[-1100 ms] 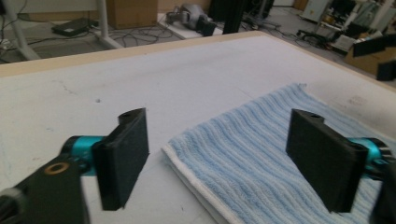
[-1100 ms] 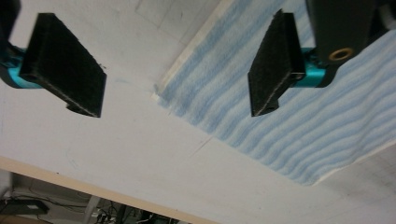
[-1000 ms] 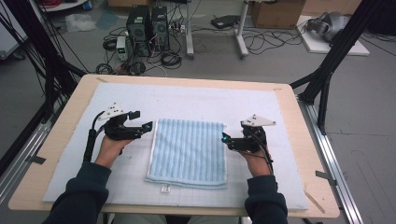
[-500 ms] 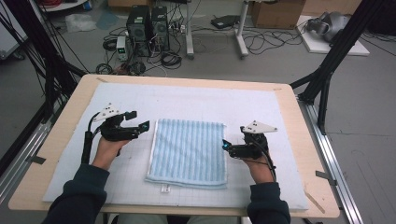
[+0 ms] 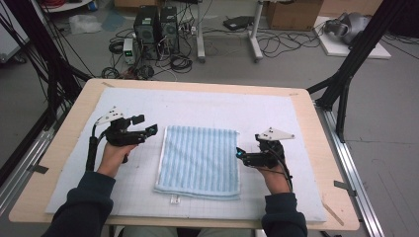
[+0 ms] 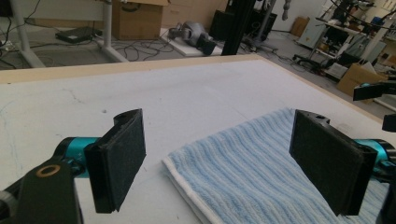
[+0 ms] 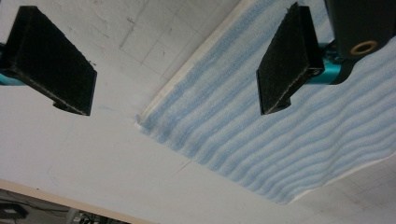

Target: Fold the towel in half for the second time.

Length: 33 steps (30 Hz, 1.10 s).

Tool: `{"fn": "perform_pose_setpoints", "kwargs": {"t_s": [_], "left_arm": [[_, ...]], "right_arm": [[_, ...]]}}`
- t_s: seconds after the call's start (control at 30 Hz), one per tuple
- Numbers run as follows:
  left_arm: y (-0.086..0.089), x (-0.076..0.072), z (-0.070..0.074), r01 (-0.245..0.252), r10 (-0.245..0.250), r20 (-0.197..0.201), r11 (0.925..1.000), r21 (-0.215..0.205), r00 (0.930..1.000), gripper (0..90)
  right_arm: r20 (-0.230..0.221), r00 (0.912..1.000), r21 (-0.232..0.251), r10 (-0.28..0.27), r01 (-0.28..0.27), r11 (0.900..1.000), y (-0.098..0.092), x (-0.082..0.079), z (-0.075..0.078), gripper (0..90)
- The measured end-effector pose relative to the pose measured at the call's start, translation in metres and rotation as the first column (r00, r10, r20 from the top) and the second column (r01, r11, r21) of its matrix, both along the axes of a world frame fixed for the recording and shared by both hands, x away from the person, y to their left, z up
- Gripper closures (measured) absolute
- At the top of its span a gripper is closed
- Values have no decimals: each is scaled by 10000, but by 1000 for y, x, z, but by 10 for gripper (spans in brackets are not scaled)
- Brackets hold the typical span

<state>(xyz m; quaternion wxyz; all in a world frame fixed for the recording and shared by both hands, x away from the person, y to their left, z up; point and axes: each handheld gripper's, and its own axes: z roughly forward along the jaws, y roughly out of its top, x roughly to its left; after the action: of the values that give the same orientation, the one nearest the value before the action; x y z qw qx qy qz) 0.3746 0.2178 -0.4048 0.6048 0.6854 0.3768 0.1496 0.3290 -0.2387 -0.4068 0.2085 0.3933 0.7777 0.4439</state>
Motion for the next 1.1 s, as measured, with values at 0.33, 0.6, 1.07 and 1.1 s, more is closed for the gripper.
{"fn": "perform_pose_setpoints", "kwargs": {"t_s": [0.33, 0.6, 1.07, 1.1], "left_arm": [[-8, 17, 4, -181, 189, -268, 9994, 310, 9995, 187], [-27, 47, -8, -4, 189, -1138, 9870, 1609, 9933, 222], [-44, 68, -38, 498, 105, -1848, 9466, 3184, 9827, 416], [-44, 69, -40, 524, 119, -1900, 9428, 3293, 9817, 435]], "right_arm": [[-166, 9998, 190, 77, -74, 9998, -3, -1, 1, 114], [-239, 9995, 209, 186, -181, 9996, -1, 1, 0, 114], [-657, 9972, 165, 368, -357, 9992, 1, 4, -7, 114], [-650, 9971, 144, 386, -377, 9992, 1, 5, -7, 114]]}}
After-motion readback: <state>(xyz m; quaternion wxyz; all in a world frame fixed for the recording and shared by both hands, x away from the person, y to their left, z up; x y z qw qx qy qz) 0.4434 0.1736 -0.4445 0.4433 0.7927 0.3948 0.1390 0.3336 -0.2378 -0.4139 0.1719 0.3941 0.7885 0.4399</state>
